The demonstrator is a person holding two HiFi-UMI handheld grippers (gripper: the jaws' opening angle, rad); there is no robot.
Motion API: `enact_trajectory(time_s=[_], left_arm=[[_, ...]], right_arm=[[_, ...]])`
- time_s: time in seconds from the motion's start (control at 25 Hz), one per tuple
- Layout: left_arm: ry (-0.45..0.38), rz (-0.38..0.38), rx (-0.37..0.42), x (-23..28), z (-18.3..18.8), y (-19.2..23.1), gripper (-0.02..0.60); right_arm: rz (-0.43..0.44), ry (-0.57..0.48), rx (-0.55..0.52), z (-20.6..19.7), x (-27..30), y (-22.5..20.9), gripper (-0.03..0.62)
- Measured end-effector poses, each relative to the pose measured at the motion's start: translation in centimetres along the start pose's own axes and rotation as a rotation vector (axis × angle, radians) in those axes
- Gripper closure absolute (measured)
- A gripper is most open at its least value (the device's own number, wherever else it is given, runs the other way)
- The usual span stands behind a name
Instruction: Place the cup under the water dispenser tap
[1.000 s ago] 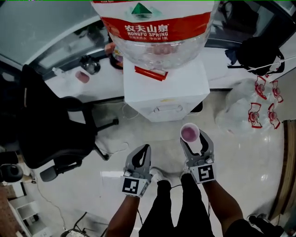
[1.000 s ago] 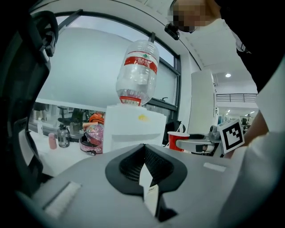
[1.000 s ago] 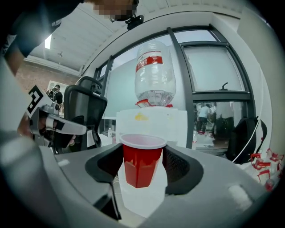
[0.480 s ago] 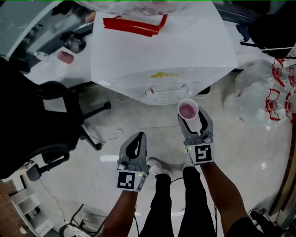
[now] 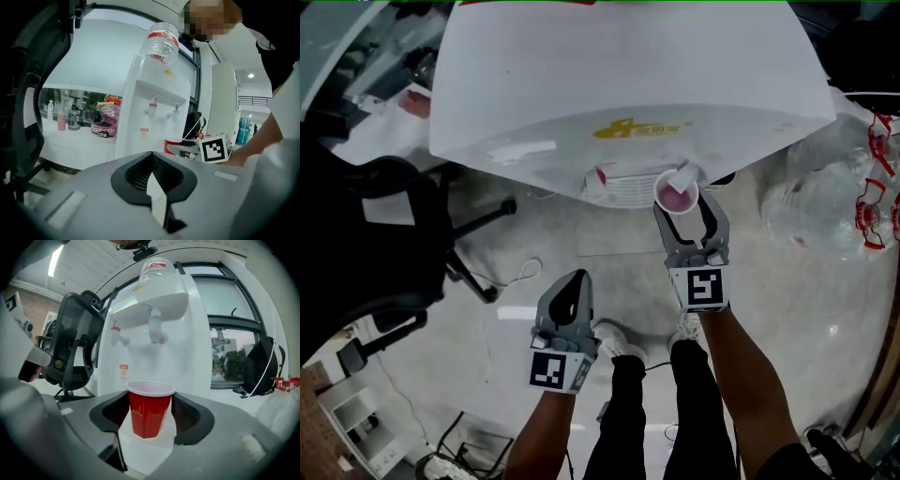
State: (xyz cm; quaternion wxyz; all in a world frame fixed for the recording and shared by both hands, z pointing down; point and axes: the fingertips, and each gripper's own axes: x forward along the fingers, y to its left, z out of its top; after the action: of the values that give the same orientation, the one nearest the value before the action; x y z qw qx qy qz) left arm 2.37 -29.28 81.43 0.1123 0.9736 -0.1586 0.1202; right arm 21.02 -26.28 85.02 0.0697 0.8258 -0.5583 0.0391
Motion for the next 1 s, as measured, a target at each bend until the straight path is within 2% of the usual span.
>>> enact_trajectory(time_s=[0.24,0.4,0.56,0.64,0.8,1.0], left_arm=[[0.001,-0.001,0.001,0.1,-0.6,0.6,0.566],[0.017,0.006,-0.068,0.1,-1.0,1.1,0.566],[0.01,-0.016,-0.057,0.2,-1.3,0.6,0.566],[0.042,-0.016,-0.055,0.2,-1.9,0.4,0.566],[0.013,-0.031,-0.042,0.4,-1.9,0.1,0.566],[0.014,-0.033,-0.031,0.3,-1.9,0.0,0.566]], right_arm=[[-0.021,0.05,-0.015,-2.6,0.9,-0.3,0.315],[-0.03,0.043,0.009,-3.1,1.2,-0.5,0.315],[-0.042,0.015,0.016,-2.8,1.3,-0.5,0.315],[-0.049,0.011,0.028,-2.7,1.3,-0.5,0.313],[-0.036,0.058,0.002,-3.9,0.9,-0.2,0.31],[-0.029,0.122,0.008,-5.6,1.1,0.0,0.312]])
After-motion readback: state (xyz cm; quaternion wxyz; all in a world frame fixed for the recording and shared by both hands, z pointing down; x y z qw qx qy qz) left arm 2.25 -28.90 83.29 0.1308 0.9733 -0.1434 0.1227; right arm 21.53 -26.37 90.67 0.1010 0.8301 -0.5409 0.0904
